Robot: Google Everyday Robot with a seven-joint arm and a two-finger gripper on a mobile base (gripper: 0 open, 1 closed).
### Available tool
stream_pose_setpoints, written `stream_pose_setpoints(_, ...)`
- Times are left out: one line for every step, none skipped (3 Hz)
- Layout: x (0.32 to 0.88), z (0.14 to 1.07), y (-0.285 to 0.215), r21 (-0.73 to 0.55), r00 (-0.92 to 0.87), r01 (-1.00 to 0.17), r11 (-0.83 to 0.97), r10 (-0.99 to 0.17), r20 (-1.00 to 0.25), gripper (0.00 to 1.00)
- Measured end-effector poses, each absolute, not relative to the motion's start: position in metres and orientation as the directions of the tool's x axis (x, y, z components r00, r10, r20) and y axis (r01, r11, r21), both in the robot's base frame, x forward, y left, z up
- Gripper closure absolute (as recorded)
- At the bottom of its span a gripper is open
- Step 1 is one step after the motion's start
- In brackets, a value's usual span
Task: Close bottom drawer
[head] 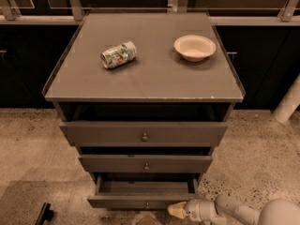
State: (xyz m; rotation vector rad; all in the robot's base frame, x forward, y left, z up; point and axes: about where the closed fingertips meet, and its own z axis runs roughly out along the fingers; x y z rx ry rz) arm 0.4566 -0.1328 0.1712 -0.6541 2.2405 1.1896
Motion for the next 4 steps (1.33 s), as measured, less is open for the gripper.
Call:
stream_pose_setpoints(0.462,0.170,-0.136,0.607,-0.739,-0.636,0.476,-0.149,-0.657,1.00)
stream_pose_setpoints(0.473,0.170,-0.140,0.608,-0.718,-0.661,0.440,-0.136,-0.683,1.00)
stream_pose_setpoints(0.495,0.178,-0.154,0.588,-0.690,-0.683,0.433,-0.121,-0.713,1.00)
stream_pose_setpoints(0.498,0.180,-0.157,0.583,-0.684,-0.687,0.434,-0.117,-0.720,1.00)
